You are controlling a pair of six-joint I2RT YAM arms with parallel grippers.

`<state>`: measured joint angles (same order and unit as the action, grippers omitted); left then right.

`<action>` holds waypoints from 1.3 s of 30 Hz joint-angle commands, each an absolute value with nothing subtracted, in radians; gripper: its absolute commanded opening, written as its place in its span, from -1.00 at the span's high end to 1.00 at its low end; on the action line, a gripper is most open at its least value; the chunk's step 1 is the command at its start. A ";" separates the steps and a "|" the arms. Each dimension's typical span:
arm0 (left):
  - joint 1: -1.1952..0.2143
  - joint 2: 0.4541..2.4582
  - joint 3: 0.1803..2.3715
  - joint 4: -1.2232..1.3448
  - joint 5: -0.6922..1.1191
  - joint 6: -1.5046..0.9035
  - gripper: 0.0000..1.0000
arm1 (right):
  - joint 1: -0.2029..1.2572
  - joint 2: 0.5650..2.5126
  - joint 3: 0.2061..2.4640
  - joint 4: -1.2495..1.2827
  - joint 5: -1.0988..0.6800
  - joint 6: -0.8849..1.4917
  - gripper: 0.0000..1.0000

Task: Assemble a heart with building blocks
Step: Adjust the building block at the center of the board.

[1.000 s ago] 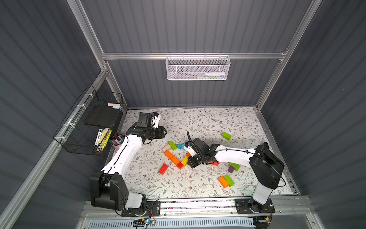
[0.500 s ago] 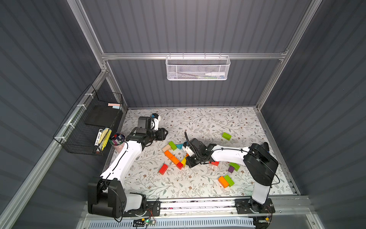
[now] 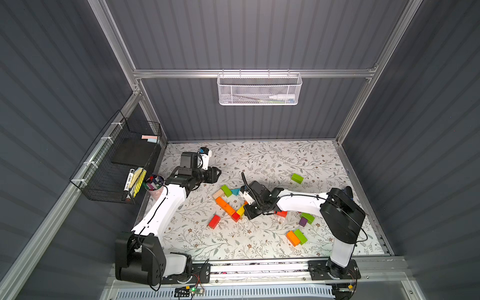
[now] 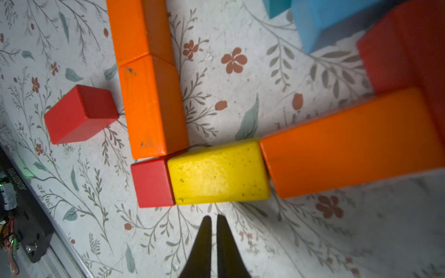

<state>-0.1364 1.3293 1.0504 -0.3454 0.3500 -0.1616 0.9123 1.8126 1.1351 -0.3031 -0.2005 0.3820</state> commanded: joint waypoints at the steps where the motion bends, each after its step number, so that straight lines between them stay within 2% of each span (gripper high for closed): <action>1: -0.138 1.291 1.059 -0.329 0.408 -0.086 -0.16 | 0.911 1.717 1.119 -0.372 -0.131 0.363 0.78; 4: -0.138 1.310 1.084 -0.295 0.431 -0.086 -0.25 | 0.898 1.651 1.093 -0.424 -0.081 0.344 0.72; 7: -0.139 1.349 1.118 -0.265 0.530 -0.090 -0.30 | 0.862 1.585 1.054 -0.482 -0.053 0.336 0.66; 11: -0.156 1.404 1.208 -0.229 0.638 -0.082 -0.46 | 0.772 1.487 0.983 -0.534 -0.051 0.339 0.44; 18: -0.211 1.500 1.353 -0.164 0.718 -0.093 -0.98 | 0.580 1.351 0.875 -0.604 0.006 0.381 0.39; 26: -0.235 1.567 1.369 -0.116 0.788 -0.106 -0.99 | 0.440 1.387 0.844 -0.579 -0.050 0.391 0.32; 35: -0.235 1.563 1.351 -0.138 0.753 -0.082 -0.98 | 0.428 1.528 0.899 -0.558 -0.069 0.398 0.48; 39: -0.235 1.563 1.349 -0.146 0.744 -0.077 -0.98 | 0.426 1.586 0.924 -0.523 -0.064 0.398 0.49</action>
